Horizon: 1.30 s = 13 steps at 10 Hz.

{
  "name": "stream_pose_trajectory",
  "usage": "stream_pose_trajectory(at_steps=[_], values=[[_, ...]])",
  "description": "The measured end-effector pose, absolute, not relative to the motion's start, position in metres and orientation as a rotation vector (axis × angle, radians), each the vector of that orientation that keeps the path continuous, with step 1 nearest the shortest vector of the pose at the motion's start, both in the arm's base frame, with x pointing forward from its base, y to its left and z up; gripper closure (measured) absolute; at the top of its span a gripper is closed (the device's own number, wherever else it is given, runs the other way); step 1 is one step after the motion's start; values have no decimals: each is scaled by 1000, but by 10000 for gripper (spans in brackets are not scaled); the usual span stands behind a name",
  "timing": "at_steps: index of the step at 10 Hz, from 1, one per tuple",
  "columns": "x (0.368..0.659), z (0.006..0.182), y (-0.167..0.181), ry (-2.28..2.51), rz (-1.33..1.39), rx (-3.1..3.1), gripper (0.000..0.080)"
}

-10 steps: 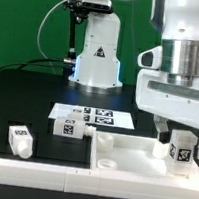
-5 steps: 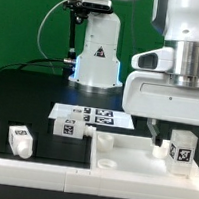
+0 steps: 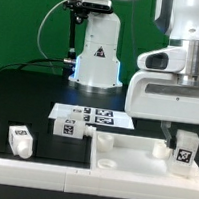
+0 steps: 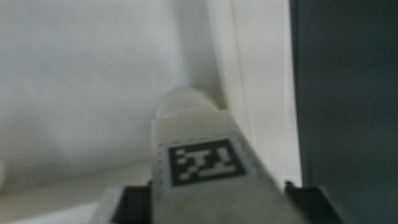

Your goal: Assemble one leg

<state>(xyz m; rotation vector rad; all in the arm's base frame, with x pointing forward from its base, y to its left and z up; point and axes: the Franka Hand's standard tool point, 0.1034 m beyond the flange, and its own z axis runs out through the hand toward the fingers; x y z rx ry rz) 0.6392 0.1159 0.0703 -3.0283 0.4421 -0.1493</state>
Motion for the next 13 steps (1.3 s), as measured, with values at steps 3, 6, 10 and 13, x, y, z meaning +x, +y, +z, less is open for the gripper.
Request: stream_pose_trajectory(at_steps=[3,6,10,13], values=[[639,69,115,917,-130,-2917,509],[640,67,113,1567,-28,-2614,509],[643,66,116,2125,39,-2130,509],[645,66,114,1808,-14,-2396,286]])
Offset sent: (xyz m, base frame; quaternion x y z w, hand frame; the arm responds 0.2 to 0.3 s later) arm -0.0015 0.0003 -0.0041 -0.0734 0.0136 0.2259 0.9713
